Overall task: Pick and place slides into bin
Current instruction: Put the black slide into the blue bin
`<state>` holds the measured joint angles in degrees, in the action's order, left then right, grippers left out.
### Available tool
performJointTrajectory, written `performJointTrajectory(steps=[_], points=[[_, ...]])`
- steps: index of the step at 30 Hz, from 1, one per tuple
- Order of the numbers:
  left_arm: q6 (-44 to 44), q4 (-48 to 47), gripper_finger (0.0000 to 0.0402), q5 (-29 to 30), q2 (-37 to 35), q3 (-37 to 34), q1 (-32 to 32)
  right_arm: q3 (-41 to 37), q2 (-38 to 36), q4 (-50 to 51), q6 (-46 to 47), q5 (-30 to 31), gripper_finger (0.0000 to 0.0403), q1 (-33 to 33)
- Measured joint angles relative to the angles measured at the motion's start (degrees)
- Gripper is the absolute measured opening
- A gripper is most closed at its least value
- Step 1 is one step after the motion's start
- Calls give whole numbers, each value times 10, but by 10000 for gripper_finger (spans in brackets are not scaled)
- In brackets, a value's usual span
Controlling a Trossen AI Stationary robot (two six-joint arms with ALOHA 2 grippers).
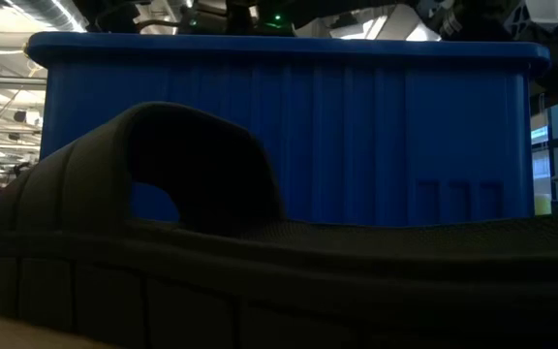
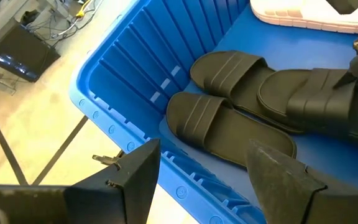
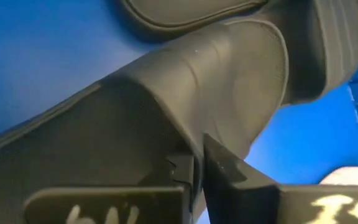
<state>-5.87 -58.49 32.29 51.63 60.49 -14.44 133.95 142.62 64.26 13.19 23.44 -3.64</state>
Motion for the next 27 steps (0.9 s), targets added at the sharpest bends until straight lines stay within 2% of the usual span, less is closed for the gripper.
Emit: performJointTrajectory(steps=[10,22,27], points=[[0,0,228,0,0,0,0,-1,4,-10,-34,-4,92,-1],[0,0,228,0,0,0,0,3,6,-2,-48,0,266,-2],[0,0,228,0,0,0,0,9,4,6,-47,-2,305,-3]])
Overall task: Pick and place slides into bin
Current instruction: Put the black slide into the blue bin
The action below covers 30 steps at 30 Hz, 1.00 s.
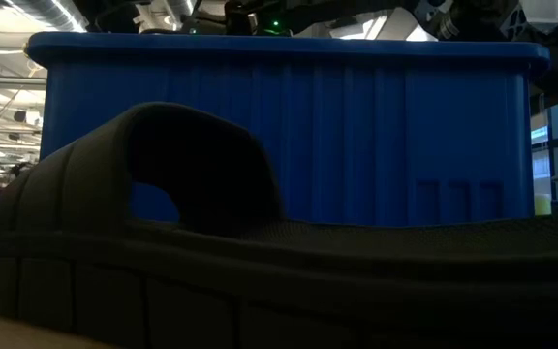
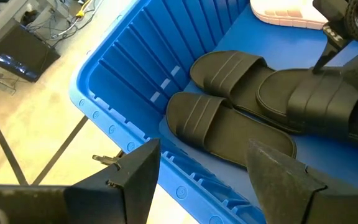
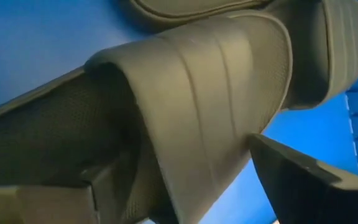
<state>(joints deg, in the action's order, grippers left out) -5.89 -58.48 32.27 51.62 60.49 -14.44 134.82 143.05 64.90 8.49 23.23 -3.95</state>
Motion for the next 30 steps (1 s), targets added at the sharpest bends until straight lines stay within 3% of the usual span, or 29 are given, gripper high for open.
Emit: performJointTrajectory(steps=[4,10,30], points=[[0,0,228,0,0,0,0,0,-4,10,0,-5,312,0],[0,0,228,0,0,0,0,0,-7,11,-1,-71,311,-6],[0,1,228,0,0,0,0,1,-84,23,-14,-82,310,-12]])
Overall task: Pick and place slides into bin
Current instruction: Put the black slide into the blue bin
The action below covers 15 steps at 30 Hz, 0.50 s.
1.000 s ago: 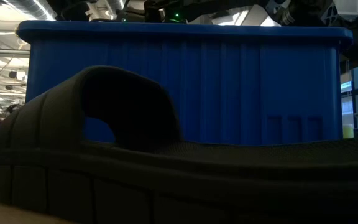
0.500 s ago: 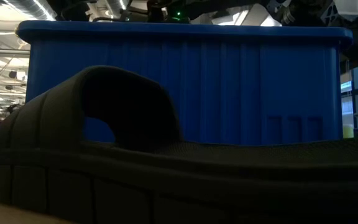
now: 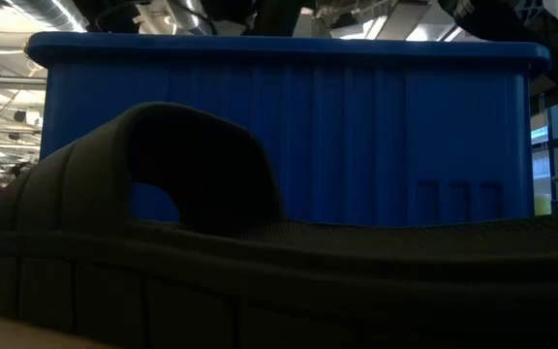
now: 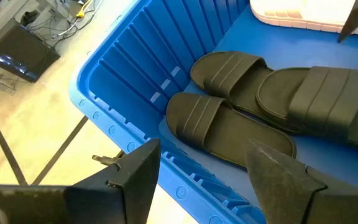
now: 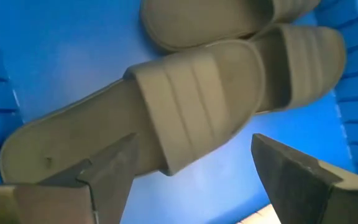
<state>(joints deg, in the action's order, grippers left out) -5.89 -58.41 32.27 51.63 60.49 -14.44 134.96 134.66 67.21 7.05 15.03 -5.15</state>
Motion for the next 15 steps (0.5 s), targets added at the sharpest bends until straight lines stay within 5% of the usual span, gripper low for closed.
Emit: performJointTrajectory(steps=[15], points=[[0,1,228,0,0,0,0,1,-149,9,-121,-13,310,24]])
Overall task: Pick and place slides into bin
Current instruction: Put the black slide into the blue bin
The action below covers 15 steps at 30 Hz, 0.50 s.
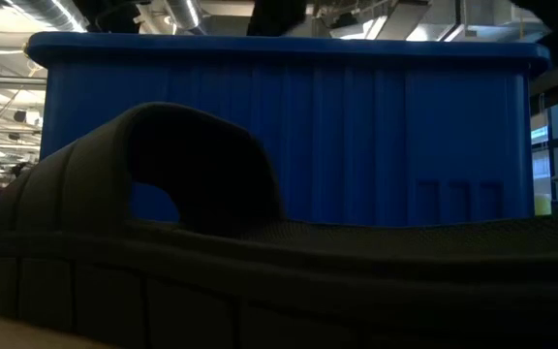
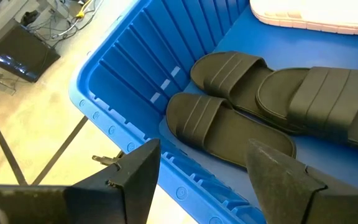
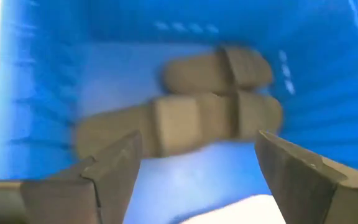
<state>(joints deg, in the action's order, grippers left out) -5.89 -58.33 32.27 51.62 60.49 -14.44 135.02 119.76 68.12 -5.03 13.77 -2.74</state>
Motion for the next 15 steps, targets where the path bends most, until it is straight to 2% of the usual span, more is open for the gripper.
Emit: performJointTrajectory(steps=[8,15], points=[[0,1,228,0,0,0,0,0,-43,4,-3,-130,310,84],[0,0,228,0,0,0,0,-36,-42,6,-13,-136,310,186]])
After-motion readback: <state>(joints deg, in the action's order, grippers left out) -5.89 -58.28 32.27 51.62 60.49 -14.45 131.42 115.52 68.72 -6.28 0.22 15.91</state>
